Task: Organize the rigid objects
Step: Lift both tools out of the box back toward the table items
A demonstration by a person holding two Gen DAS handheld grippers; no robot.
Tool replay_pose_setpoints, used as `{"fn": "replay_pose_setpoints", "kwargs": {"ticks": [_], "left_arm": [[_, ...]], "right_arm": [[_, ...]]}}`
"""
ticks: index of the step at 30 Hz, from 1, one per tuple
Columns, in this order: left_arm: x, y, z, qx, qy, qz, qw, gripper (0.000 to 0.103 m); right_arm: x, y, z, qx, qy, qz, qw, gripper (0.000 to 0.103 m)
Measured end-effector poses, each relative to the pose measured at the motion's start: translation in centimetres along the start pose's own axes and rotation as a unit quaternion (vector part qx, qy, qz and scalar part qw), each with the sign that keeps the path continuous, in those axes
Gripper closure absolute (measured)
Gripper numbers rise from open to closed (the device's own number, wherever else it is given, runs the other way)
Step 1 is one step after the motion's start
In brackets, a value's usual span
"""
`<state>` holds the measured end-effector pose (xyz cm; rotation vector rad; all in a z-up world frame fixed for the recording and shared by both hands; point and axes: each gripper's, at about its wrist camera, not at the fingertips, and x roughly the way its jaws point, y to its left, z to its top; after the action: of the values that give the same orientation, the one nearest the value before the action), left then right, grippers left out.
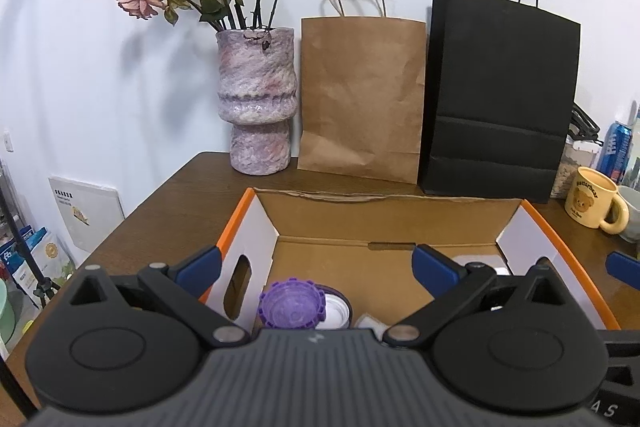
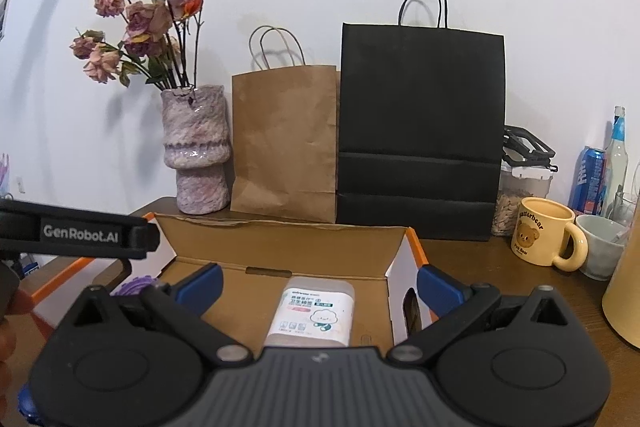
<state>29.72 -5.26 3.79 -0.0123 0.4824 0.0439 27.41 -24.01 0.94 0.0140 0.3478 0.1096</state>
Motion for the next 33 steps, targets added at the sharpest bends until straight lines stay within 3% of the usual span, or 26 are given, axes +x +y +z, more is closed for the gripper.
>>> {"fn": "replay_pose_setpoints", "kwargs": {"ticks": [33], "left_arm": [[-7.4, 2.2, -5.6, -0.007, 0.042, -0.004, 0.9991, 0.000]], "right_arm": [[-8.4, 0.9, -3.9, -0.009, 0.039, 0.020, 0.999, 0.000]]}}
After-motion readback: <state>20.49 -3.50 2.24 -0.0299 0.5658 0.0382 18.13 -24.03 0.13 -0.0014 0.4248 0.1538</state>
